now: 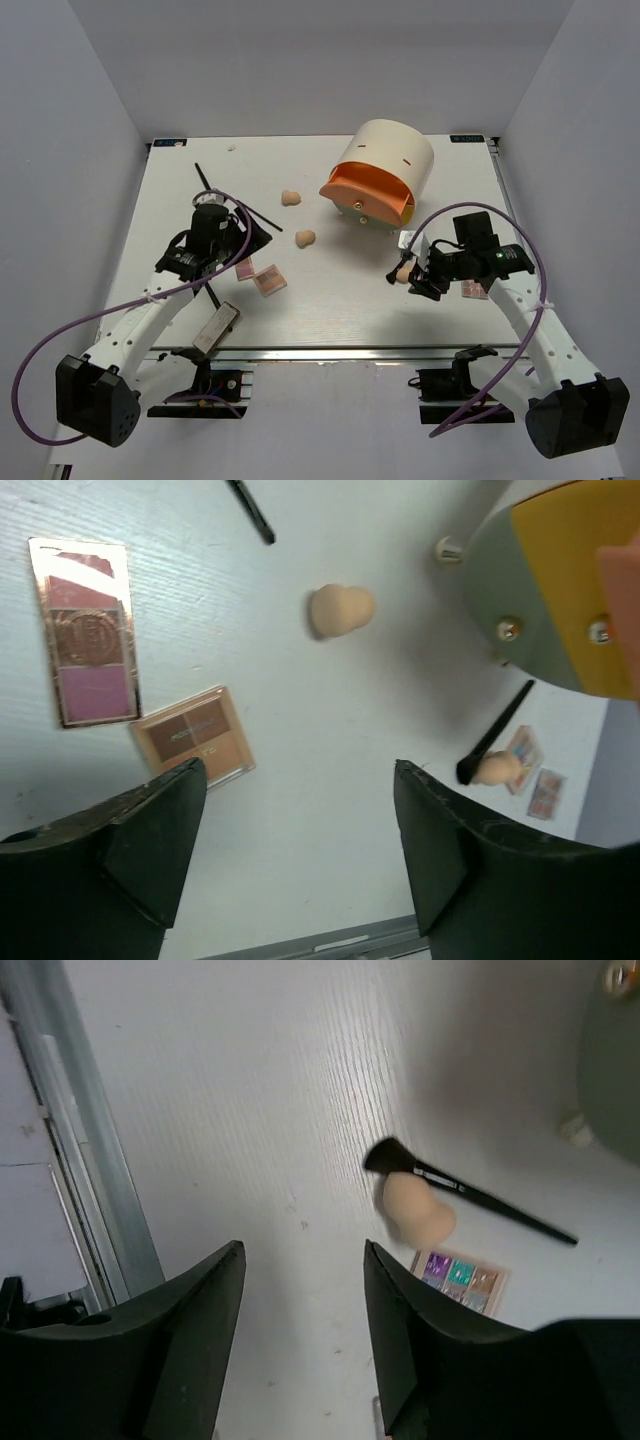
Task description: Organize the makeup
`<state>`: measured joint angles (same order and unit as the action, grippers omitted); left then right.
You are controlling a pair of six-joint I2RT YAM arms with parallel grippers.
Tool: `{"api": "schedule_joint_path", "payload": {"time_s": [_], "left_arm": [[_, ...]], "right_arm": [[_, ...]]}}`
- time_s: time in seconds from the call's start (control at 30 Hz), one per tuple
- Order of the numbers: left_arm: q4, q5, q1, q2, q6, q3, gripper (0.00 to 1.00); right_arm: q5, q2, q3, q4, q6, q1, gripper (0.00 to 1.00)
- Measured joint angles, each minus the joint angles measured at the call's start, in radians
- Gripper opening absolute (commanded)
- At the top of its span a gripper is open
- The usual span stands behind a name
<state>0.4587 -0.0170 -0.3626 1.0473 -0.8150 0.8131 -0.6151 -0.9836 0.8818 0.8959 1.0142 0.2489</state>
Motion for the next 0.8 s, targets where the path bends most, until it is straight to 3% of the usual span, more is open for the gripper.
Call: {"api": "schedule_joint_path", "payload": {"time_s": [0.1,0.3,0.63,0.8], "left_arm": [[0.036,0.002,0.005,0.010,0.044,0.000,0.93],[0.080,0.002,0.006,0.016,0.113,0.000,0.94],[0.093,-0.003,0.006,0.018,0.161,-0.021,0.95],[0.099,-0.005,0.007,0.019,0.171,-0.050,0.95]], "right_arm": [[0.107,0.000,-0.045,-0.063,-0.116,0.000,0.66],[0.284,-0.048,-0.113,-0.177,-0.281,-0.018,0.78],[0.347,-0.110,-0.136,-0.276,-0.330,-0.117,0.79],[0.240,-0.121,-0.152,-0.280,-0.265,-0.141,0.75]]}}
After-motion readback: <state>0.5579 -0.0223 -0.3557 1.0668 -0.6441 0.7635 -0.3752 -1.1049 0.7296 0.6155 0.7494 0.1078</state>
